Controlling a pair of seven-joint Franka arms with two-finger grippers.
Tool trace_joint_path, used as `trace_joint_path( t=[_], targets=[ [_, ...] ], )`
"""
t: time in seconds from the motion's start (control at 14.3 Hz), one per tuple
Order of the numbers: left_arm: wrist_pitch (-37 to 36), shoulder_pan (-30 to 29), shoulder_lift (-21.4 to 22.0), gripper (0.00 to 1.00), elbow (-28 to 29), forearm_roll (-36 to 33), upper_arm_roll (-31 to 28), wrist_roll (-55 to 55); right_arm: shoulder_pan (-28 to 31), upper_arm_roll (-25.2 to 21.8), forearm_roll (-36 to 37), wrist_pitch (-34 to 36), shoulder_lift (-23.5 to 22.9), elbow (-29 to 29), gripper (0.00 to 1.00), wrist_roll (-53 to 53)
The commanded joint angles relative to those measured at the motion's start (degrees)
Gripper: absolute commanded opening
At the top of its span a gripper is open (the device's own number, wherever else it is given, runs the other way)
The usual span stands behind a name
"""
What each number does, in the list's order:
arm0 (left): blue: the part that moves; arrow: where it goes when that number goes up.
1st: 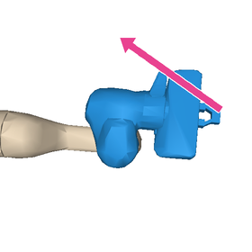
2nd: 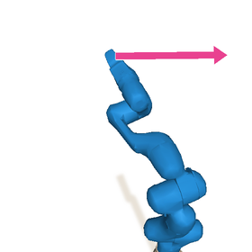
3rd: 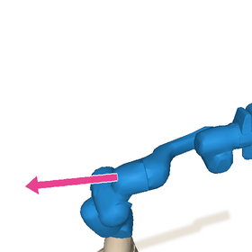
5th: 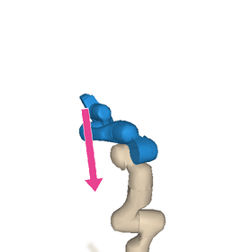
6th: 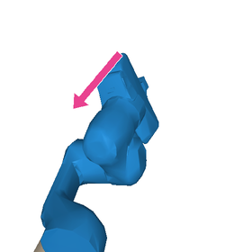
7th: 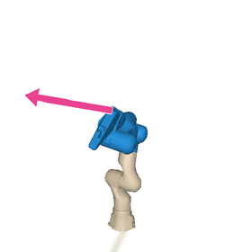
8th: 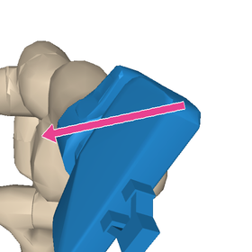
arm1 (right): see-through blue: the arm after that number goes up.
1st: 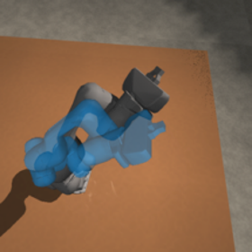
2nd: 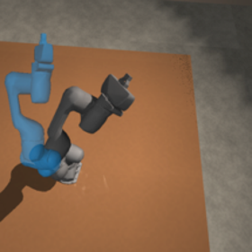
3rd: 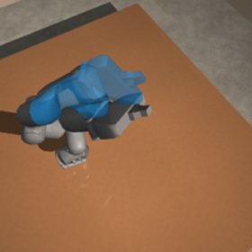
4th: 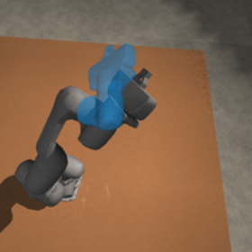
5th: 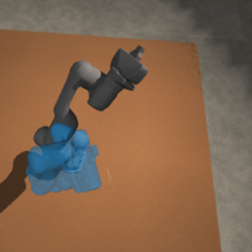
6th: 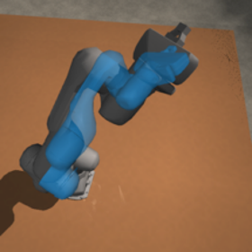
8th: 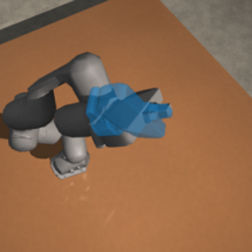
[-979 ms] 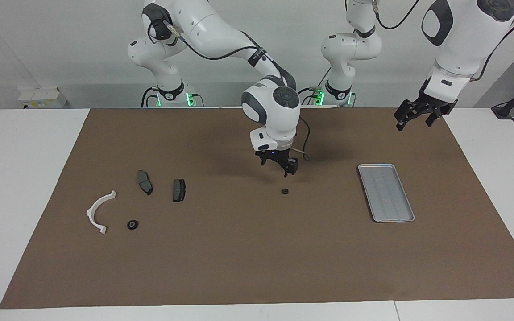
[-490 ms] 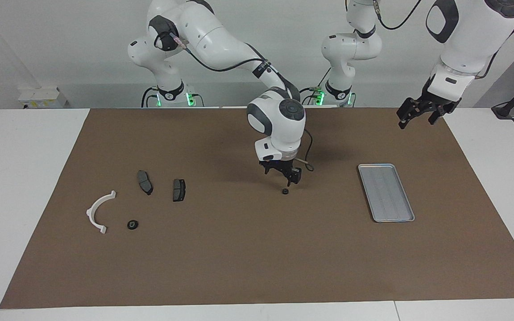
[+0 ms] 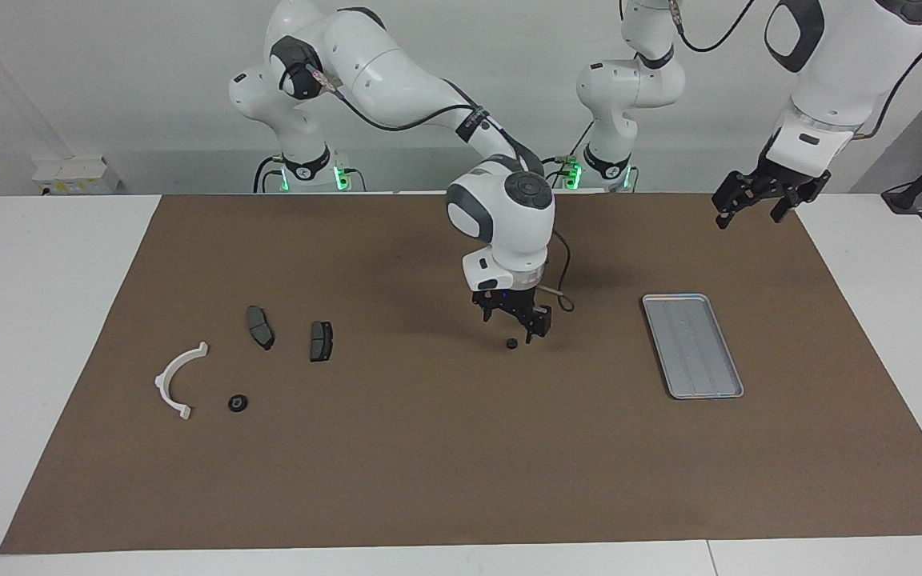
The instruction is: Place bearing gear from tray to pile
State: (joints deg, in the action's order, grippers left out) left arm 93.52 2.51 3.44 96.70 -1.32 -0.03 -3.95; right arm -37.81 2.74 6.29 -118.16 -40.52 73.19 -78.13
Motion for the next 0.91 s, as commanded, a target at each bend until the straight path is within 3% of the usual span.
trace_joint_path(
  t=[0.0, 0.49, 0.84],
  targets=[
    [-0.1, -0.1, -0.6, 1.0, -1.1, 1.0, 0.1, 1.6, 0.1, 0.4, 1.8, -0.1, -4.2, -3.1, 1.0, -1.3],
    [0.1, -0.4, -0.5, 1.0, -0.9, 2.7, 0.1, 1.7, 0.1, 0.5, 1.4, 0.6, -6.2, -2.9, 0.99, -1.2],
    [0.8, -0.2, -0.2, 1.0, -0.1, 2.7, 0.1, 1.8, -0.5, 0.5, 1.5, -0.1, -7.6, -3.3, 0.78, -1.8]
  ],
)
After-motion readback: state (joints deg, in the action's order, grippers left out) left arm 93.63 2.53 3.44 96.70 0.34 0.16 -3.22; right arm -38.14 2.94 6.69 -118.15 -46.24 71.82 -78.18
